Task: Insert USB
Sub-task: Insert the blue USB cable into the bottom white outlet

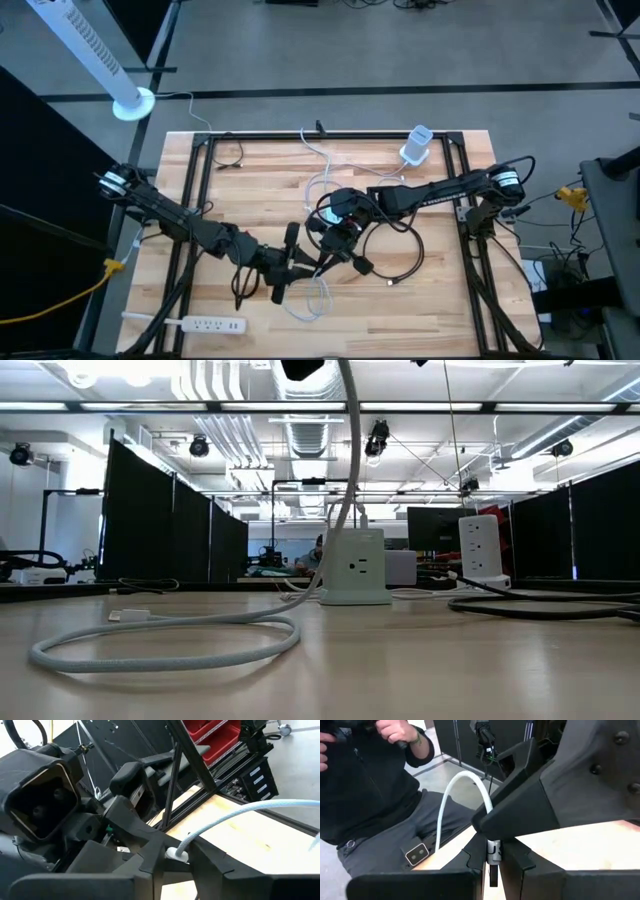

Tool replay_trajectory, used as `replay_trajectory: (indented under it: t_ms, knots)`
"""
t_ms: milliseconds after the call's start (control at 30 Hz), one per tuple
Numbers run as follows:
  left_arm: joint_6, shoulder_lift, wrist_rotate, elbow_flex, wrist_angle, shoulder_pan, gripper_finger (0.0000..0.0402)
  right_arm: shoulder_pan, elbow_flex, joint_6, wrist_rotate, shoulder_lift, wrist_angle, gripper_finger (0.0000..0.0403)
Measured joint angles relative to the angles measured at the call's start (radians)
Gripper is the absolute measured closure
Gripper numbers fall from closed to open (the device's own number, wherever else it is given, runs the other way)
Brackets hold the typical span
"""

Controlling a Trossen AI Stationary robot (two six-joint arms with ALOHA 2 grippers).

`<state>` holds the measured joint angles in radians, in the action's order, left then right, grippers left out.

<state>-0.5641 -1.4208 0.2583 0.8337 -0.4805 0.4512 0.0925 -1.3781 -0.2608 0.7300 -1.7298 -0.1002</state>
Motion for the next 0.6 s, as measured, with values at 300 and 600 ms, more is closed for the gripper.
replay_trajectory:
  t_ms: [300,600]
  knots:
    - [0.014,-0.001,-0.018,0.0,-0.023,-0.003,0.0382,0.0,0.0,-0.012,0.004,-0.002,0.005,0.0383]
    - [0.023,0.01,-0.026,0.0,-0.032,-0.003,0.04,0.0,0.0,-0.028,0.006,-0.002,0.009,0.0383]
